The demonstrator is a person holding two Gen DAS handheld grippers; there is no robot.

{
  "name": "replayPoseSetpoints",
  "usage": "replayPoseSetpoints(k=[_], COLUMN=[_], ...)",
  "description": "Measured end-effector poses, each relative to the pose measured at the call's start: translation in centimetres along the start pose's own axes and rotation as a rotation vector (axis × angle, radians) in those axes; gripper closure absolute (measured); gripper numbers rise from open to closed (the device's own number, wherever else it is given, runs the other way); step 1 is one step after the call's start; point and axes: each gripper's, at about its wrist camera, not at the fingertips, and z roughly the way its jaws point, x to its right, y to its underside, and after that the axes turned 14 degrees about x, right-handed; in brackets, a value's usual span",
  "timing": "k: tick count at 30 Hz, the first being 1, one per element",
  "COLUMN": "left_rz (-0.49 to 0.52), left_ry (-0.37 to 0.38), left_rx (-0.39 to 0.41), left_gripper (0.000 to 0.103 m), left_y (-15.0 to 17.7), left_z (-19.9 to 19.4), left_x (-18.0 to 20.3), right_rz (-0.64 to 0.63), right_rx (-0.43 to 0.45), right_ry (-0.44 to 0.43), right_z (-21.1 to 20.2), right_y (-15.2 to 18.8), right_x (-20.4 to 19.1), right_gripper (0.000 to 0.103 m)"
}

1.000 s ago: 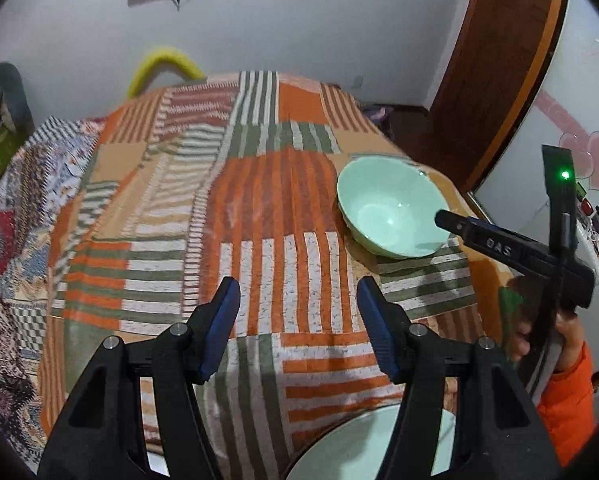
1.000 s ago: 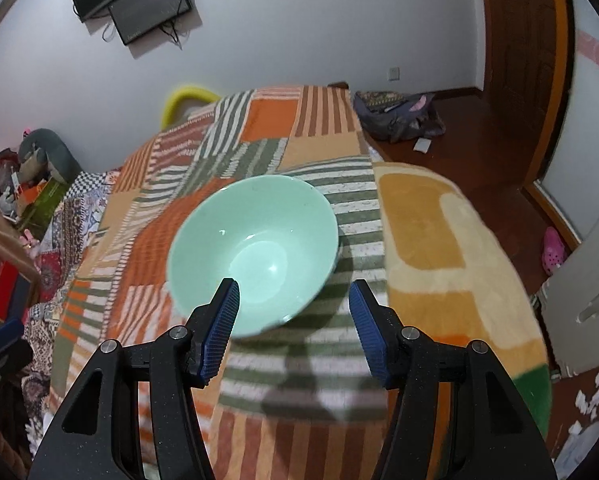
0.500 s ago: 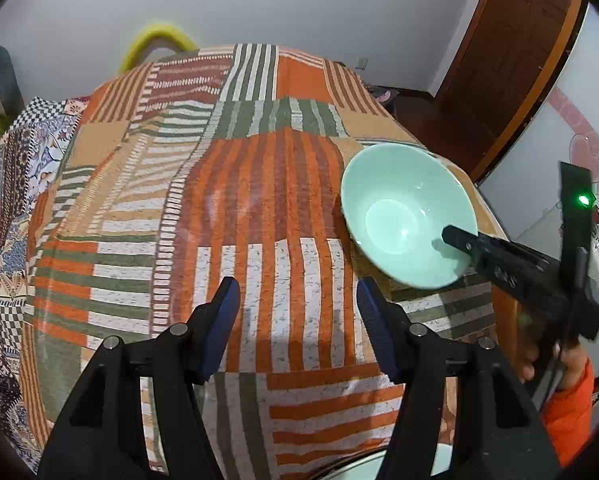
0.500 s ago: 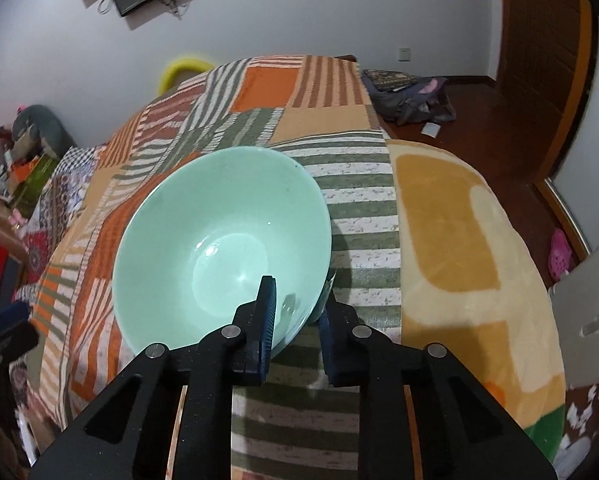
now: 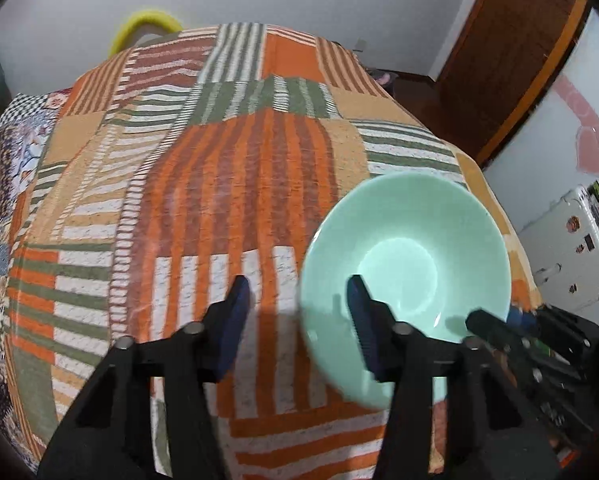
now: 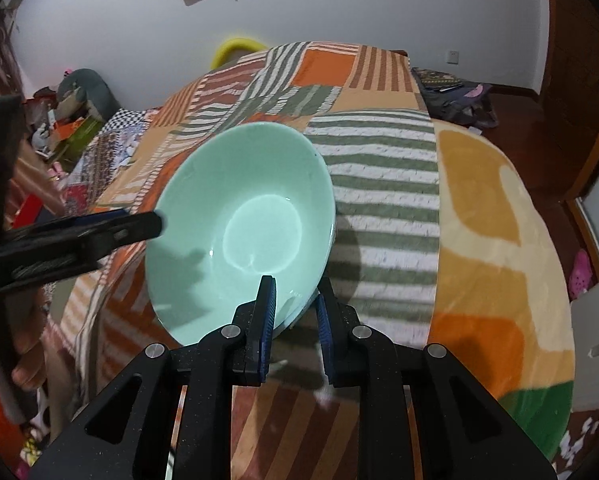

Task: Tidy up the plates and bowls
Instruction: 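Move the left tool to the mint green bowl rim and grasp it, then lift the mint green bowl and carry it over the bowl stack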

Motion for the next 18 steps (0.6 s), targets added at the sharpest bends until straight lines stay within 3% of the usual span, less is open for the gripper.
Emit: replayPoseSetpoints(k=[3, 7, 13, 18], left_rz=[0.029, 0.07, 0.103, 0.121], left_ry=[0.022, 0.007, -0.003, -0.027], left_rx=[-0.021, -0.021, -0.013, -0.009], left_gripper=[0.072, 0.079, 0.087, 0.087], left_y=[0.1, 0.7, 1.1, 1.6], left_z=[1.0, 1.5, 1.0, 0.3], left_x=[1.0, 1.9, 2.0, 2.0], right_rz=[0.012, 0.023, 0.043, 0.068], right_rx=[0.004, 0.005, 0.016, 0.025], right_ry=[-0.011, 0.036, 0.11, 0.114], right_z=[-0.1, 0.8, 1.7, 0.9], right_y=[0.1, -0.1, -0.4, -0.6], right_x=[-0.1, -0.1, 0.0, -0.3], right_gripper=[0.085, 0.085, 0.085, 0.085])
